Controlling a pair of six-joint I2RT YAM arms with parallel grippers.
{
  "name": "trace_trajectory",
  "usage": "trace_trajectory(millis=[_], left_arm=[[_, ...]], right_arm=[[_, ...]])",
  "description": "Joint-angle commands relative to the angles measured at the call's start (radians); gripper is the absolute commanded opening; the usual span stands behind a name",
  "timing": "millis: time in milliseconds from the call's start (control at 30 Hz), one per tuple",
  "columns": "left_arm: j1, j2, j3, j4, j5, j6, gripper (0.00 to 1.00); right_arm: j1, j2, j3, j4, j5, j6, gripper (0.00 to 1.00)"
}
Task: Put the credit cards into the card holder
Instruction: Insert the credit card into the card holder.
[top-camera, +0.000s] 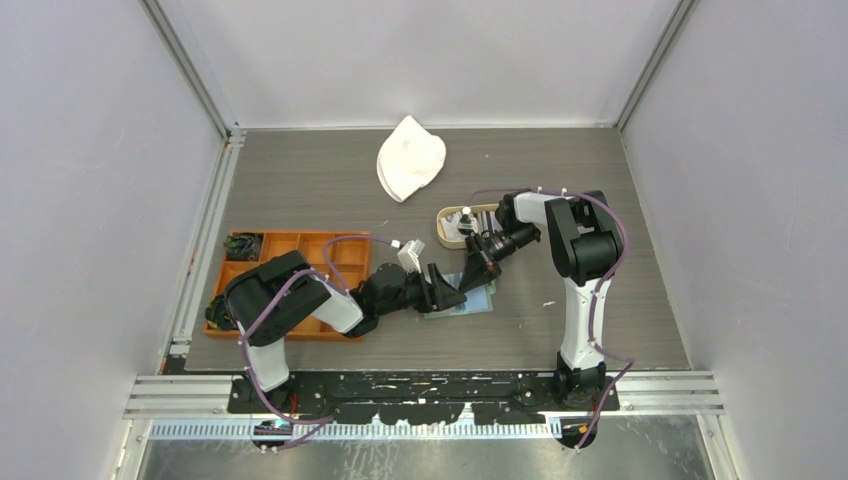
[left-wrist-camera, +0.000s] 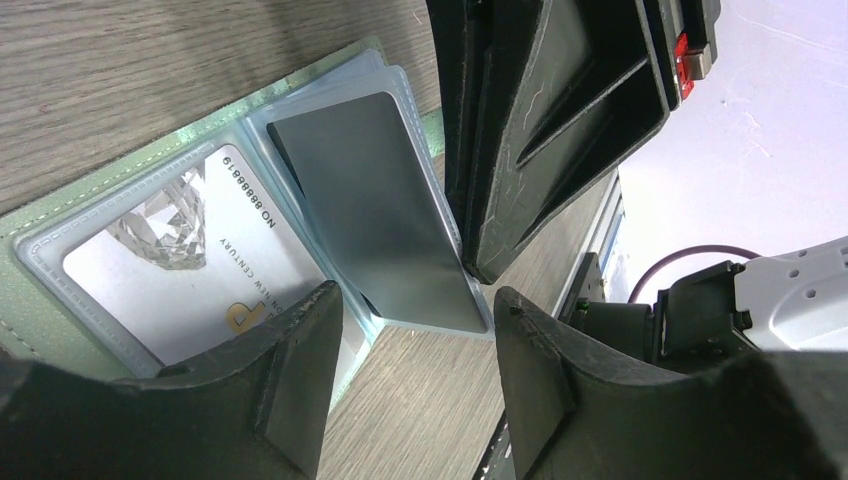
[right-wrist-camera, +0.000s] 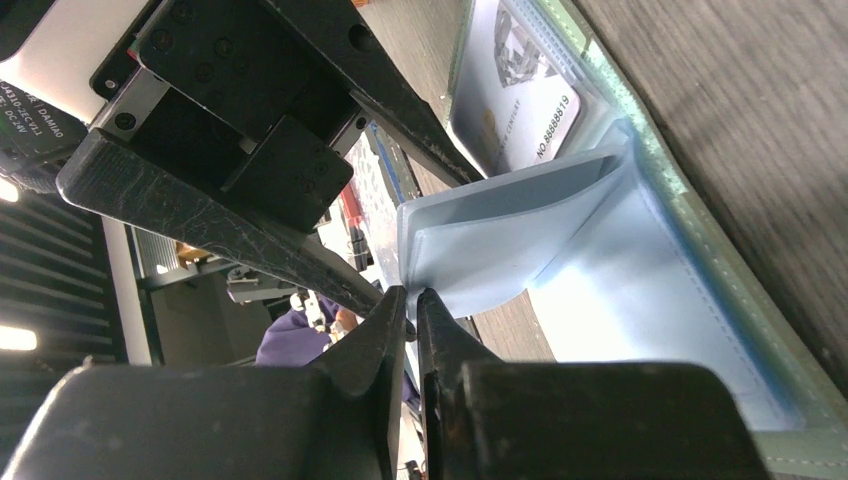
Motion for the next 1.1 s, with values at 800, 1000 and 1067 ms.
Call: trace_trajectory(millis=[800,1000,1067], left_arm=[[0.002,-0.038,-0.043,0.09,-0.017,0.029,0.59],[0.009,-0.032,-0.051,0.097,-0.019,0.017,0.56],[0.011,-0.029,-0.053,0.101,-0.018,0.013,0.55]], right_arm=[[-0.012,-0.121,-0.039,0.163,0.151,0.113,0.23],[-0.013,-0.121,-0.039,0.157,0.145,0.106,0.26],[-0.012,-0.123,-0.037,0.15,0.137,0.099,0.28]])
